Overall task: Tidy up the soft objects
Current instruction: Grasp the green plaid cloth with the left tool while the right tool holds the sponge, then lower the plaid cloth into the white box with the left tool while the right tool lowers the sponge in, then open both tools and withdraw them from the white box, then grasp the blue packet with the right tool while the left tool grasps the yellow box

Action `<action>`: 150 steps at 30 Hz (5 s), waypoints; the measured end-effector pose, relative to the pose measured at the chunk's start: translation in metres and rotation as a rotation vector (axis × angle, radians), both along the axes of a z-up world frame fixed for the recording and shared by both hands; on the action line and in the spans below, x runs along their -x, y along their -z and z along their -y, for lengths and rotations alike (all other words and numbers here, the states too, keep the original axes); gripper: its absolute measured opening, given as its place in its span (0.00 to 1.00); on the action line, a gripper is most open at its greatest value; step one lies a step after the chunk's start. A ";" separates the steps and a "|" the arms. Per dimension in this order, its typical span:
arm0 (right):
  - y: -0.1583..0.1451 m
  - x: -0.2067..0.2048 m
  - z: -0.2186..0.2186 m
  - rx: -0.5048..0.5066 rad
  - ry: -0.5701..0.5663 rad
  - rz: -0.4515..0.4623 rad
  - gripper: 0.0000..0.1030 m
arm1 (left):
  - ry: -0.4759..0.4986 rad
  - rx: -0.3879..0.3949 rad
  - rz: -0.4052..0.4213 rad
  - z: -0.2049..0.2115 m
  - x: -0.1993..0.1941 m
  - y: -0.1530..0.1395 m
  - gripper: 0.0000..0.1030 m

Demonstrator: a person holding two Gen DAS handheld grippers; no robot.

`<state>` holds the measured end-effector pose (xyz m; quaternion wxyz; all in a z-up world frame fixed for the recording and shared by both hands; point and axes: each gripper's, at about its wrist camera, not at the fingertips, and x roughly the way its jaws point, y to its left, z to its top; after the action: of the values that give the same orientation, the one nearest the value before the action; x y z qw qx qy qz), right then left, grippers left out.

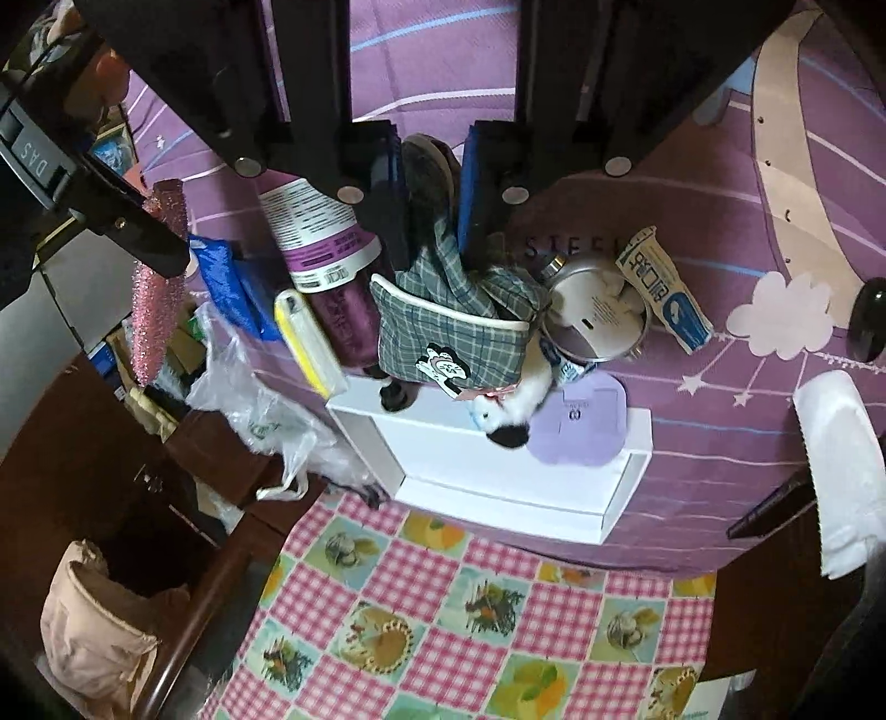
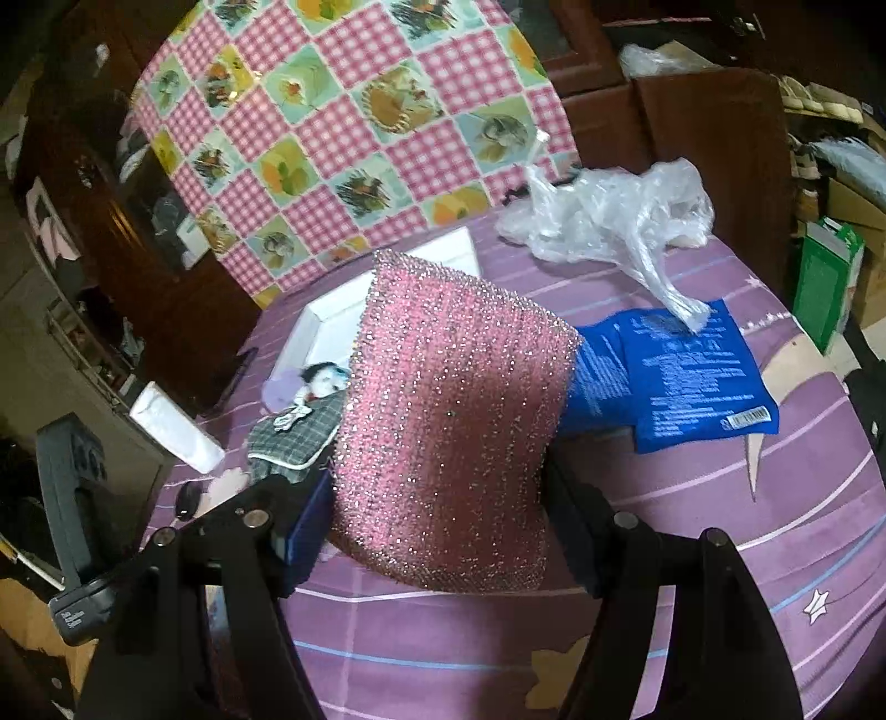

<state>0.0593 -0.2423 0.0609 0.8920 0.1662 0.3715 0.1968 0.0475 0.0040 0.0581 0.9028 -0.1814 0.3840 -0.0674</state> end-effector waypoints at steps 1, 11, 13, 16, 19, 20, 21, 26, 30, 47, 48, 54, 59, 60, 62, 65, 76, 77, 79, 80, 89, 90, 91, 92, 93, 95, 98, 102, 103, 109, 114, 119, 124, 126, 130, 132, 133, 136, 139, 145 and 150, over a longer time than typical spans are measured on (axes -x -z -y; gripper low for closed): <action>-0.003 0.000 -0.002 0.002 -0.004 0.007 0.69 | -0.008 0.005 0.009 -0.001 0.001 -0.004 0.14; -0.045 -0.019 -0.040 0.075 -0.114 0.029 0.69 | -0.032 -0.011 0.054 -0.017 -0.020 -0.050 0.14; -0.050 -0.028 -0.047 0.076 -0.129 0.031 0.69 | -0.044 -0.019 0.068 -0.024 -0.029 -0.058 0.14; -0.051 -0.043 -0.062 0.080 -0.153 0.044 0.69 | -0.070 -0.026 0.081 -0.035 -0.043 -0.061 0.14; -0.044 -0.064 -0.076 0.104 -0.178 0.021 0.69 | -0.092 -0.020 0.062 -0.048 -0.064 -0.055 0.14; -0.042 -0.073 -0.080 0.111 -0.190 0.016 0.69 | -0.105 -0.022 0.056 -0.053 -0.072 -0.052 0.14; -0.039 -0.083 -0.083 0.128 -0.195 0.005 0.69 | -0.117 -0.022 0.052 -0.058 -0.080 -0.051 0.14; -0.030 -0.144 -0.094 0.176 -0.198 -0.070 0.69 | -0.155 0.020 0.027 -0.084 -0.128 -0.043 0.14; -0.021 -0.184 -0.107 0.242 -0.225 -0.096 0.69 | -0.162 0.041 0.006 -0.093 -0.156 -0.028 0.14; 0.051 -0.281 -0.126 0.257 -0.301 -0.330 0.77 | -0.240 -0.063 -0.242 -0.085 -0.184 0.032 0.17; 0.051 -0.279 -0.125 0.243 -0.302 -0.327 0.78 | -0.241 -0.058 -0.231 -0.086 -0.184 0.033 0.18; 0.052 -0.276 -0.109 0.074 -0.326 -0.367 0.90 | -0.192 0.011 -0.096 -0.093 -0.176 0.024 0.70; 0.051 -0.282 -0.088 -0.152 -0.249 -0.421 0.93 | -0.168 -0.018 -0.030 -0.088 -0.173 0.012 0.80; 0.050 -0.283 -0.083 -0.186 -0.227 -0.418 0.93 | -0.167 -0.017 -0.028 -0.089 -0.173 0.011 0.80; 0.049 -0.282 -0.079 -0.212 -0.204 -0.418 0.93 | -0.172 -0.021 -0.024 -0.090 -0.173 0.010 0.80; 0.039 -0.276 -0.090 -0.096 -0.184 -0.381 0.93 | -0.169 -0.041 -0.017 -0.089 -0.171 0.010 0.80; -0.002 -0.232 -0.093 0.215 -0.124 -0.192 0.95 | -0.202 -0.208 0.093 -0.064 -0.150 -0.015 0.80; -0.006 -0.224 -0.091 0.228 -0.123 -0.173 0.95 | -0.202 -0.204 0.100 -0.063 -0.146 -0.017 0.80; -0.018 -0.205 -0.084 0.249 -0.121 -0.123 0.95 | -0.223 -0.186 0.119 -0.061 -0.134 -0.021 0.80; -0.024 -0.194 -0.080 0.246 -0.123 -0.092 0.95 | -0.229 -0.179 0.139 -0.061 -0.126 -0.023 0.80; -0.035 -0.092 -0.052 0.172 -0.137 0.130 0.95 | -0.260 -0.234 0.149 -0.048 -0.034 -0.031 0.80; -0.031 -0.085 -0.051 0.182 -0.134 0.124 0.95 | -0.260 -0.213 0.131 -0.050 -0.026 -0.029 0.80; -0.027 -0.079 -0.047 0.175 -0.125 0.111 0.95 | -0.259 -0.194 0.117 -0.051 -0.021 -0.026 0.80; -0.022 -0.073 -0.044 0.156 -0.119 0.099 0.95 | -0.265 -0.176 0.101 -0.052 -0.016 -0.023 0.80; -0.015 -0.068 -0.040 0.130 -0.115 0.082 0.95 | -0.279 -0.170 0.087 -0.052 -0.012 -0.018 0.80; -0.002 -0.058 -0.035 0.101 -0.102 0.070 0.95 | -0.298 -0.176 0.076 -0.050 -0.006 -0.010 0.80; 0.018 -0.046 -0.030 0.095 -0.041 0.097 0.95 | -0.285 -0.211 0.068 -0.040 0.002 -0.002 0.80; 0.026 -0.041 -0.041 0.198 -0.037 0.152 0.95 | -0.267 -0.278 0.059 -0.021 0.012 -0.003 0.80; 0.026 -0.042 -0.043 0.207 -0.039 0.161 0.95 | -0.260 -0.282 0.064 -0.018 0.014 -0.004 0.80; 0.031 -0.043 -0.035 0.225 0.006 0.155 0.95 | -0.234 -0.326 0.108 0.000 0.034 -0.014 0.83; 0.024 -0.042 -0.017 0.170 0.057 0.171 0.95 | -0.252 -0.315 0.150 -0.004 0.044 -0.024 0.83; 0.025 -0.044 -0.014 0.178 0.069 0.159 0.95 | -0.212 -0.301 0.135 0.000 0.044 -0.025 0.84; 0.028 -0.047 -0.013 0.163 0.062 0.131 0.95 | -0.212 -0.332 0.119 0.003 0.042 -0.022 0.84; 0.028 -0.046 -0.013 0.164 0.062 0.132 0.95 | -0.218 -0.331 0.122 0.002 0.042 -0.021 0.84; 0.027 -0.046 -0.013 0.170 0.059 0.138 0.95 | -0.235 -0.337 0.125 -0.002 0.039 -0.019 0.84; 0.026 -0.046 -0.013 0.175 0.057 0.138 0.95 | -0.241 -0.334 0.116 -0.005 0.035 -0.016 0.84; 0.026 -0.046 -0.012 0.174 0.055 0.136 0.95 | -0.243 -0.332 0.114 -0.006 0.033 -0.015 0.84; 0.024 -0.046 -0.011 0.173 0.057 0.131 0.95 | -0.242 -0.343 0.101 -0.007 0.025 -0.009 0.84; 0.020 -0.045 -0.005 0.163 0.077 0.113 0.95 | -0.232 -0.366 0.089 -0.001 0.018 -0.004 0.84; 0.026 -0.051 0.006 0.131 0.095 0.053 0.93 | -0.123 -0.371 0.125 0.024 0.004 -0.008 0.84; 0.029 -0.056 0.008 0.194 0.085 0.039 0.72 | -0.074 -0.356 0.152 0.043 -0.010 -0.024 0.84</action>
<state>0.1152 -0.2498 0.0317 0.9185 0.0908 0.3641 0.1249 0.0573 -0.0393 0.0824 0.9490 -0.0271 0.3135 0.0212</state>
